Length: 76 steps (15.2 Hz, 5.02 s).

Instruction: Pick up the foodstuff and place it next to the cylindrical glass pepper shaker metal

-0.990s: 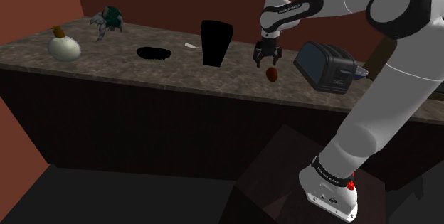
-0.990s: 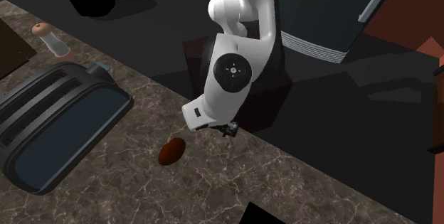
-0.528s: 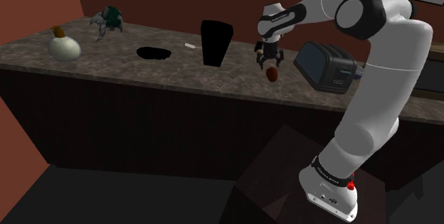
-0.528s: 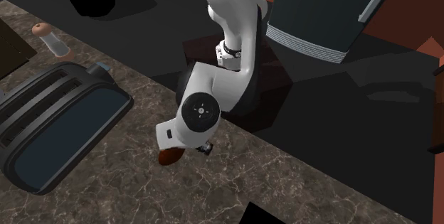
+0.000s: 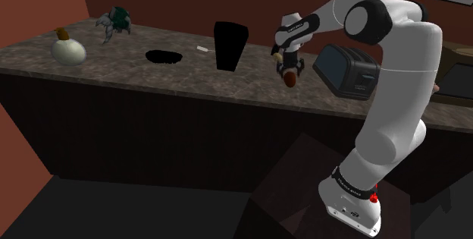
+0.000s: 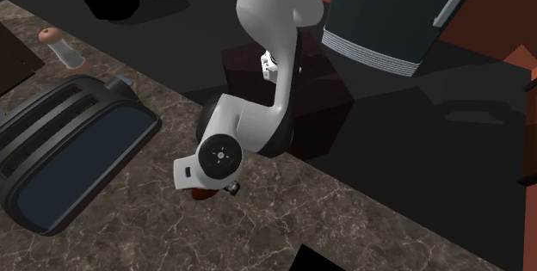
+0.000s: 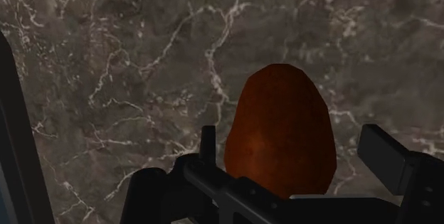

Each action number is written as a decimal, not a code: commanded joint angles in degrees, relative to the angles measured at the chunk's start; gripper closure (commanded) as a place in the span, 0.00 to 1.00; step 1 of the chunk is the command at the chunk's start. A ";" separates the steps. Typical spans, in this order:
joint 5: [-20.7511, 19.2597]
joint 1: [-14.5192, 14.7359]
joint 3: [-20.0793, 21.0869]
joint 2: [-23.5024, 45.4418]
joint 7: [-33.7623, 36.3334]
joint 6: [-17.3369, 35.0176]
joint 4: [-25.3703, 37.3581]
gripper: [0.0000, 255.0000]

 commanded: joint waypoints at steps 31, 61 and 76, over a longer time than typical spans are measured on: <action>-0.35 0.03 -0.36 -2.78 -1.27 -4.61 2.11 1.00; -0.35 0.30 -0.79 -5.81 -6.14 -25.81 20.92 1.00; -2.55 -2.78 -3.32 -12.43 -12.60 -27.64 18.15 1.00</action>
